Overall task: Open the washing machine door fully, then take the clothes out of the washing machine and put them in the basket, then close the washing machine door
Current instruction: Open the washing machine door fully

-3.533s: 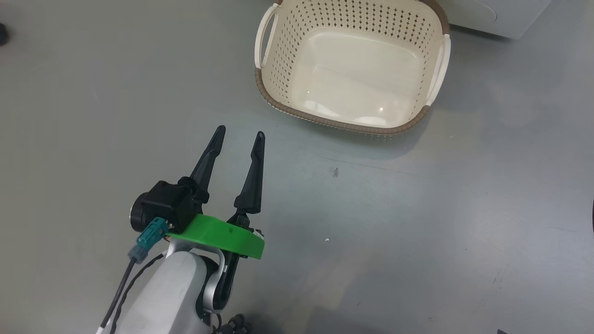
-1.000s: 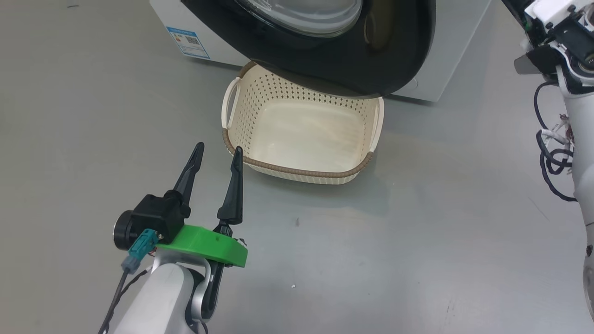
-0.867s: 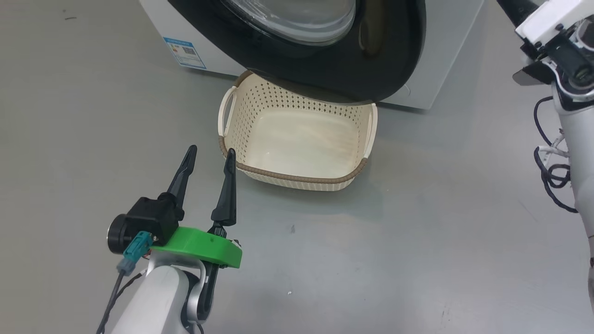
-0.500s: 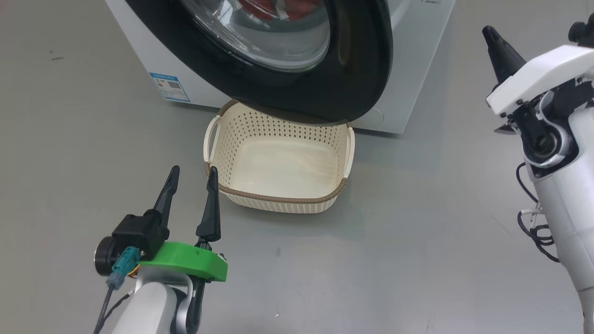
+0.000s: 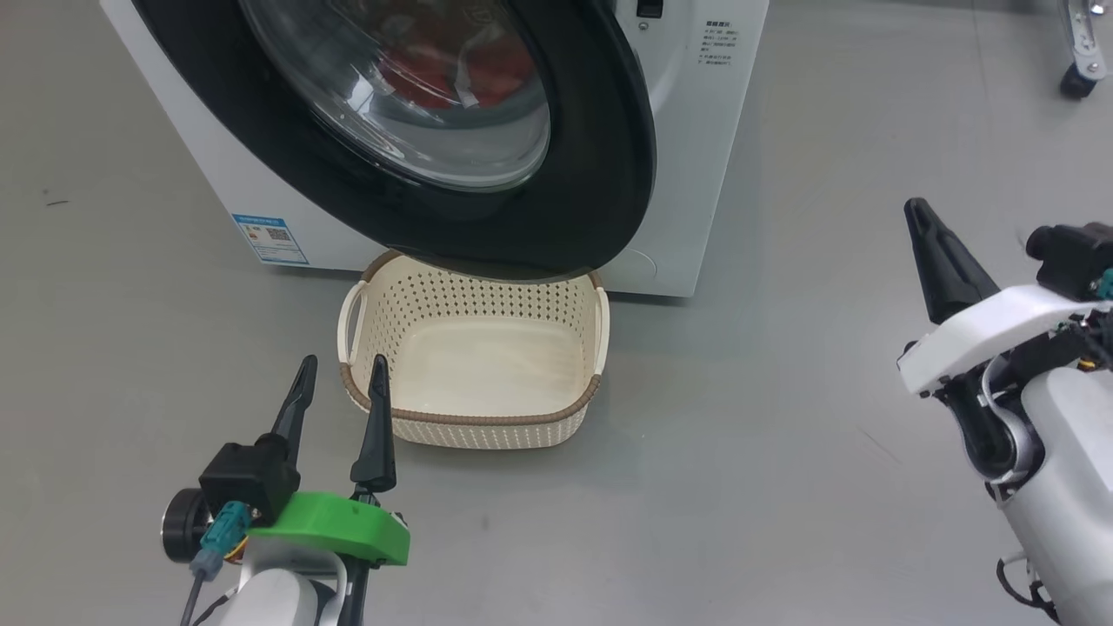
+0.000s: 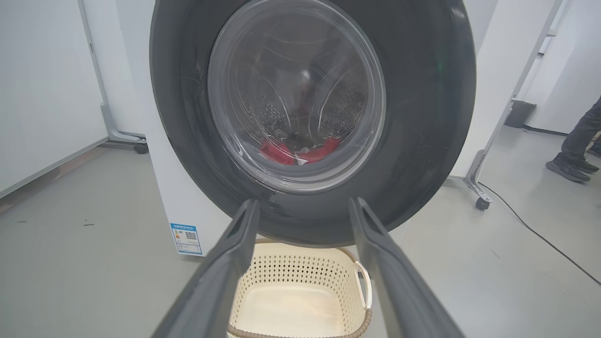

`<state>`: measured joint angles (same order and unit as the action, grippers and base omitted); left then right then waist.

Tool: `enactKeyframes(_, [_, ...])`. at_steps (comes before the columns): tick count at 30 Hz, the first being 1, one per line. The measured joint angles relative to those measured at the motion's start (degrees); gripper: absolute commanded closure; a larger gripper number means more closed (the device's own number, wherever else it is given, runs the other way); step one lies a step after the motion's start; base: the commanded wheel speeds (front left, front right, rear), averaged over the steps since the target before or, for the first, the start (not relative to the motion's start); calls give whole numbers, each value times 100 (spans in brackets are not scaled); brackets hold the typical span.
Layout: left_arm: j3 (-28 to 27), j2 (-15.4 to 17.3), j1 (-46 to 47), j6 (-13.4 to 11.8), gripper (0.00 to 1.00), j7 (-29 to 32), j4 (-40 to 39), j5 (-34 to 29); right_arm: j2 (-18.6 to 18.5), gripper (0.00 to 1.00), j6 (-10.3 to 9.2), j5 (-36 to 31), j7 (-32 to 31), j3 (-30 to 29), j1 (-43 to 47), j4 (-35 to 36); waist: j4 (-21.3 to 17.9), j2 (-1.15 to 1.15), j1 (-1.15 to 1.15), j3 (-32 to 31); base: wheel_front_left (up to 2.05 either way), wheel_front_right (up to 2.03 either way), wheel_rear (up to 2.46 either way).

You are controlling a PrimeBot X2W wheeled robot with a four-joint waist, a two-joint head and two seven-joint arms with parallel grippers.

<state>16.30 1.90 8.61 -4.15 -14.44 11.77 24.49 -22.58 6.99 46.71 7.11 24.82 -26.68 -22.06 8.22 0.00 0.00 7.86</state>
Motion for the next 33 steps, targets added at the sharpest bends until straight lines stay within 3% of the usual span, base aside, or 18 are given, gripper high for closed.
enactKeyframes(3, [-22,2,-79,42,0,0,-27,-45,48,97,-10,-16,223,-12,292,114,-56,0,0,-53,0,0,0])
enactKeyframes(5, [-51,2,-100,44,0,0,-40,-57,75,55,-107,-99,428,-33,458,160,-82,0,0,-74,0,0,0])
enactKeyframes(6, [-71,2,-102,47,0,0,-53,-62,73,12,-165,-174,530,-35,526,188,-94,0,0,-83,0,0,0])
enactKeyframes(7, [-101,2,-105,47,0,0,-73,-79,67,0,-212,-254,603,-33,582,218,-106,0,0,-89,0,0,0])
enactKeyframes(14, [-120,5,-122,100,0,0,-104,-115,183,0,-564,-339,690,-274,1132,366,-152,0,0,-102,0,0,0])
enactKeyframes(27, [-185,5,-161,143,0,0,-141,-157,324,0,-769,-536,692,-391,1705,842,-213,0,0,-25,0,0,0])
enactKeyframes(33, [-238,5,-162,144,0,0,-144,-157,398,0,-773,-714,708,-454,1817,1050,-227,0,0,-11,0,0,0])
